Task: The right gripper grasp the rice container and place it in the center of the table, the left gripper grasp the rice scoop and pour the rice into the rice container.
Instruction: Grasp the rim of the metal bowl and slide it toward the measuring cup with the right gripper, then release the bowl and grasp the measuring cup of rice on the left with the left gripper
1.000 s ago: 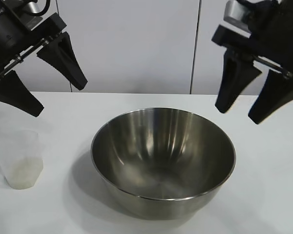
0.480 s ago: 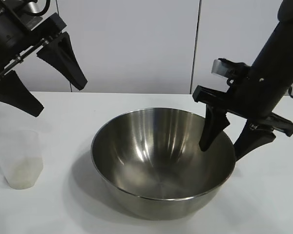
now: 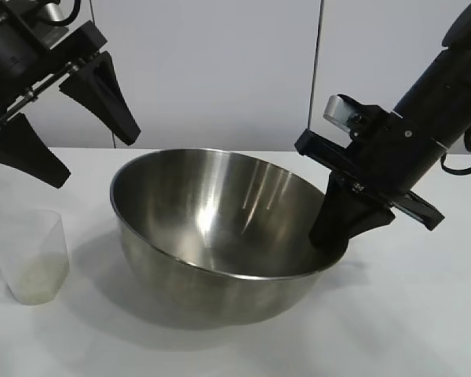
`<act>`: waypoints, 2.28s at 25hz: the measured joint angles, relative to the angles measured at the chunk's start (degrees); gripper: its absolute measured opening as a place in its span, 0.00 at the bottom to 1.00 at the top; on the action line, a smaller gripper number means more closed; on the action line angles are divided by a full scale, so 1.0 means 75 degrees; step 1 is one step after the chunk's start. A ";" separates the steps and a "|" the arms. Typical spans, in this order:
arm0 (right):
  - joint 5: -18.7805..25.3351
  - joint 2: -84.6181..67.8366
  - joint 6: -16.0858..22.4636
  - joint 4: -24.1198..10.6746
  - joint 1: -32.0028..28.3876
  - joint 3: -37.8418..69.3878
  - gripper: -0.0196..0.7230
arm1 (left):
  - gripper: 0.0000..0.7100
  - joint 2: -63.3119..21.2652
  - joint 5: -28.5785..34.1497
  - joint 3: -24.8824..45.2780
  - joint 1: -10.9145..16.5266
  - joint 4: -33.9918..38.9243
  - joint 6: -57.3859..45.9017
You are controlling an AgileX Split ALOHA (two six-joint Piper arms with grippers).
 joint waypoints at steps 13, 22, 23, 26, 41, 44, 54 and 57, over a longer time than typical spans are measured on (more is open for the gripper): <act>-0.1808 0.0000 0.1255 -0.0084 0.1446 0.0000 0.05 | 0.93 0.0000 -0.0073 0.0000 0.0000 0.0000 0.0000; -0.2138 0.0380 0.1786 -0.0321 0.1508 0.0000 0.04 | 0.93 0.0000 -0.0106 0.0000 0.0000 0.0000 0.0000; -0.2144 0.0380 0.1794 -0.0321 0.1508 0.0000 0.04 | 0.93 0.0000 -0.0106 0.0000 0.0000 0.0000 0.0000; -0.2157 0.0380 0.1807 -0.0314 0.1508 0.0000 0.06 | 0.93 0.0000 -0.0106 0.0000 0.0000 0.0000 0.0000; -0.1982 -0.0387 0.1877 -0.1153 0.0940 -0.0496 0.66 | 0.93 0.0000 -0.0109 0.0000 0.0000 0.0000 0.0000; -0.1966 -0.0660 0.1877 -0.1869 0.0386 -0.0890 0.66 | 0.93 0.0000 -0.0109 0.0000 0.0000 0.0000 0.0000; -0.0711 -0.2394 0.2138 -0.5451 -0.2254 -0.1513 0.66 | 0.93 0.0000 -0.0109 0.0000 0.0000 0.0000 0.0000; -0.0415 -0.3468 0.2261 -0.5541 -0.3037 -0.1452 0.66 | 0.93 0.0000 -0.0115 0.0000 0.0000 0.0000 0.0000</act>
